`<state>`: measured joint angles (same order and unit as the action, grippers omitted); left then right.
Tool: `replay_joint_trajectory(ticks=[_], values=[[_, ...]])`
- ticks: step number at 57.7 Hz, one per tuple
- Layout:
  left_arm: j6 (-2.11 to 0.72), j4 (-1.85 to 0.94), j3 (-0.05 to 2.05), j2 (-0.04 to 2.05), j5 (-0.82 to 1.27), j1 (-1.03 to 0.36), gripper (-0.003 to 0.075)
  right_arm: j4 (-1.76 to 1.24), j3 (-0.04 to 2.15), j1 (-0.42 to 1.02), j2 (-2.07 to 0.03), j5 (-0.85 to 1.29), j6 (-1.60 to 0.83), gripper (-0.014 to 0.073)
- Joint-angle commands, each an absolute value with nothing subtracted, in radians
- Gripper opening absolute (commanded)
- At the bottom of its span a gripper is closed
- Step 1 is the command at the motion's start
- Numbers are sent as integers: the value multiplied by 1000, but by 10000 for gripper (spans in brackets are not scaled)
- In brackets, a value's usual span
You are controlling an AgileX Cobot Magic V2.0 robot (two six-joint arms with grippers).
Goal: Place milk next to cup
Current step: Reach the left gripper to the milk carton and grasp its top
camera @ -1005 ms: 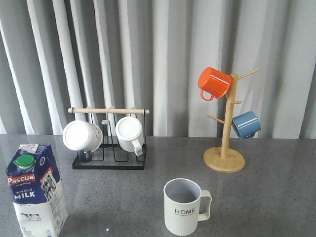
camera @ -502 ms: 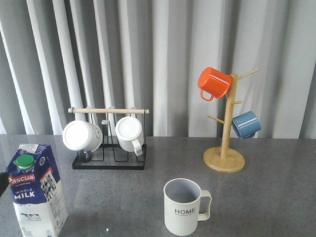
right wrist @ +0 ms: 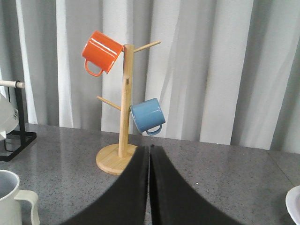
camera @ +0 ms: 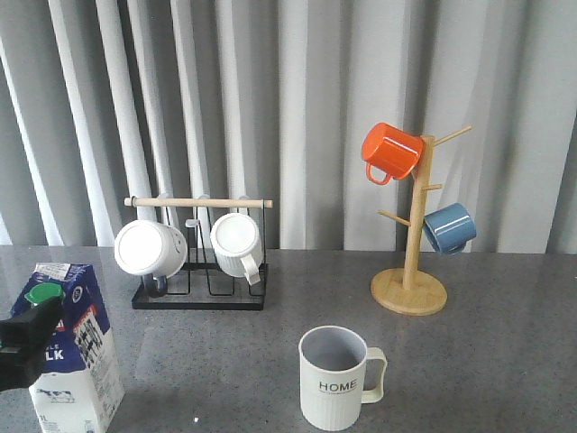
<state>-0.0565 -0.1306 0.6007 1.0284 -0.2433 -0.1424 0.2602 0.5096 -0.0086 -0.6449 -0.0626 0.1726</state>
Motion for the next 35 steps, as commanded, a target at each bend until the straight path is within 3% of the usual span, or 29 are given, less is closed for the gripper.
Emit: replay_joint_trajectory(ticks=[1,17,35], values=[[-55,-106,637,1050,-404,-151,715,263,538,-14,-643,-131,165,-7],[-55,-91,637,1192,-605,-151,713,263,538,-14,-643,-131,165,-7],[-58,-148,637,1293,-681,-140,713,263,538,-14,-643,-131,165,-6]])
